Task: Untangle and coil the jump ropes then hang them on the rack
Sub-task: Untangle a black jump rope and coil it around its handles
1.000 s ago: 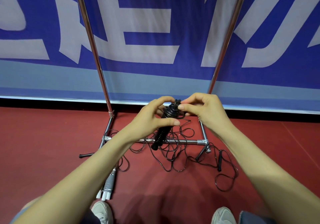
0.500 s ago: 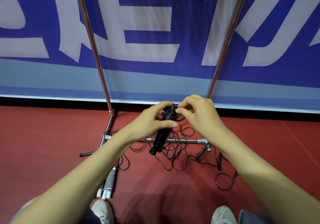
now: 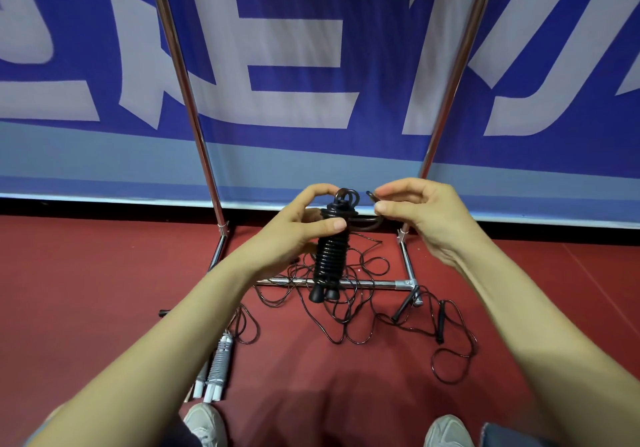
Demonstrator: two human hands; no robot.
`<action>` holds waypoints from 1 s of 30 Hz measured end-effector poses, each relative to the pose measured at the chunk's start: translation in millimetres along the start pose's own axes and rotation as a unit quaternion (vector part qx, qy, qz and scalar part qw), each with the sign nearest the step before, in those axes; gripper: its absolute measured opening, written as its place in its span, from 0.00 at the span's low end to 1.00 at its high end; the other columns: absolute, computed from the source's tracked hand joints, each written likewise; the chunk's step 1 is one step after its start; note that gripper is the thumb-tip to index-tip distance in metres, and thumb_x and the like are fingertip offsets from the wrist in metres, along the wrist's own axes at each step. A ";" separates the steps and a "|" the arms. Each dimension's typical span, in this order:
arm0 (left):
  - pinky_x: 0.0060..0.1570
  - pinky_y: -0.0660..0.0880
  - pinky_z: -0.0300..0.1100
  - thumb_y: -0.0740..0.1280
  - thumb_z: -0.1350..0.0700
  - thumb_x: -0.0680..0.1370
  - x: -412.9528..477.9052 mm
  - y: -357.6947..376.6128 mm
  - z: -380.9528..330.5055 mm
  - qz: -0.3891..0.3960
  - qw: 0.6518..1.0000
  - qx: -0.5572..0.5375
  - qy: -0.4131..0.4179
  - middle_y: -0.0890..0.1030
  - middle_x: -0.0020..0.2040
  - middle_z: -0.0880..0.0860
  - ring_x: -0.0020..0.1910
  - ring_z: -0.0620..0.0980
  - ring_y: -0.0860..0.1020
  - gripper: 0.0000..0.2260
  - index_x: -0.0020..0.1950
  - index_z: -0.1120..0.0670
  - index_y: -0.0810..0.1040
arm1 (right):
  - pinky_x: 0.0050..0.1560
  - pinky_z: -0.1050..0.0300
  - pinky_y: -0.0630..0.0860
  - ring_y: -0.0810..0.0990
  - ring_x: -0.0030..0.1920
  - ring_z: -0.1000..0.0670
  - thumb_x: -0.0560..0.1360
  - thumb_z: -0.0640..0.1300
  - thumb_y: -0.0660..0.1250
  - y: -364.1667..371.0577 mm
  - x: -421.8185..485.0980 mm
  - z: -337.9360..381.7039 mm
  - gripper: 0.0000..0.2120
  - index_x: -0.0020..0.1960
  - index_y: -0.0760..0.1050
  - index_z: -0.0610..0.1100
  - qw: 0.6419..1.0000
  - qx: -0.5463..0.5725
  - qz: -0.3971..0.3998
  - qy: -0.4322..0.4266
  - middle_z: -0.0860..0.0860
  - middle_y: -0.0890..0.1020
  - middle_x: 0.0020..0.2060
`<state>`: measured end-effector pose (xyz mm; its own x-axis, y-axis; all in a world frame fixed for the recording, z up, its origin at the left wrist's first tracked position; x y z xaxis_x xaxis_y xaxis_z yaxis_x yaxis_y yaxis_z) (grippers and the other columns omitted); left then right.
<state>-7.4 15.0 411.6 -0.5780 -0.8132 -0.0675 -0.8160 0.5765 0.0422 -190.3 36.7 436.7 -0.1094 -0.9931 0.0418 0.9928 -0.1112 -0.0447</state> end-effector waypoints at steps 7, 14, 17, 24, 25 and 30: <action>0.49 0.78 0.42 0.67 0.57 0.73 -1.5 3.9 3.1 0.040 0.999 0.003 -0.012 0.78 0.50 0.58 0.49 0.53 0.79 0.16 0.59 0.47 0.72 | 0.44 0.66 0.78 0.83 0.37 0.55 0.68 0.30 0.75 4.7 -4.6 5.0 0.10 0.40 0.80 0.45 0.991 -0.120 0.035 -0.048 0.53 0.85 0.33; 0.54 0.77 0.46 0.68 0.56 0.76 -0.6 6.7 5.0 0.040 0.998 0.058 -0.005 0.77 0.55 0.65 0.49 0.51 0.79 0.14 0.60 0.45 0.74 | 0.40 0.64 0.78 0.81 0.34 0.55 0.71 0.33 0.73 10.3 -6.6 1.1 0.07 0.43 0.82 0.44 0.985 -0.157 0.051 -0.054 0.52 0.84 0.32; 0.54 0.76 0.50 0.68 0.56 0.77 0.7 7.3 7.8 0.038 0.996 0.083 -0.005 0.76 0.57 0.68 0.49 0.52 0.79 0.14 0.61 0.45 0.73 | 0.42 0.60 0.79 0.81 0.36 0.52 0.72 0.33 0.72 10.8 -4.3 -4.2 0.07 0.43 0.82 0.45 0.984 -0.165 0.058 -0.039 0.51 0.83 0.32; 0.50 0.77 0.47 0.66 0.59 0.79 3.6 8.2 10.3 0.008 0.997 0.076 -0.011 0.76 0.50 0.60 0.46 0.51 0.78 0.13 0.60 0.46 0.73 | 0.43 0.59 0.76 0.79 0.33 0.56 0.73 0.40 0.72 16.8 -7.0 -12.8 0.09 0.39 0.80 0.54 0.972 -0.217 -0.053 -0.078 0.56 0.82 0.31; 0.49 0.77 0.47 0.66 0.59 0.79 3.6 8.3 10.6 0.001 0.998 0.068 -0.012 0.76 0.50 0.60 0.46 0.51 0.78 0.12 0.60 0.46 0.73 | 0.43 0.62 0.74 0.80 0.36 0.56 0.74 0.39 0.71 19.4 -8.3 -10.4 0.09 0.41 0.81 0.53 0.968 -0.227 -0.056 -0.093 0.57 0.82 0.34; 0.48 0.75 0.46 0.64 0.59 0.79 1.9 5.7 9.2 -0.023 0.999 -0.020 -0.036 0.80 0.51 0.57 0.44 0.51 0.80 0.12 0.62 0.50 0.74 | 0.47 0.75 0.68 0.78 0.43 0.50 0.74 0.31 0.67 28.2 -11.5 -0.2 0.16 0.58 0.81 0.45 0.920 -0.346 -0.016 -0.184 0.53 0.79 0.49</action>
<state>-13.2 17.5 402.6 -0.5389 -0.8304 -0.1411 -0.8423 0.5336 0.0768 -161.0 44.9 434.8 0.0120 -0.9238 0.3826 0.7072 -0.2626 -0.6564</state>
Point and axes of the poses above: each hand's wrist, its own x-axis towards the middle knuckle, its own y-axis out of the palm, z = x × y, the point moved 5 cm from there along x, towards the middle knuckle
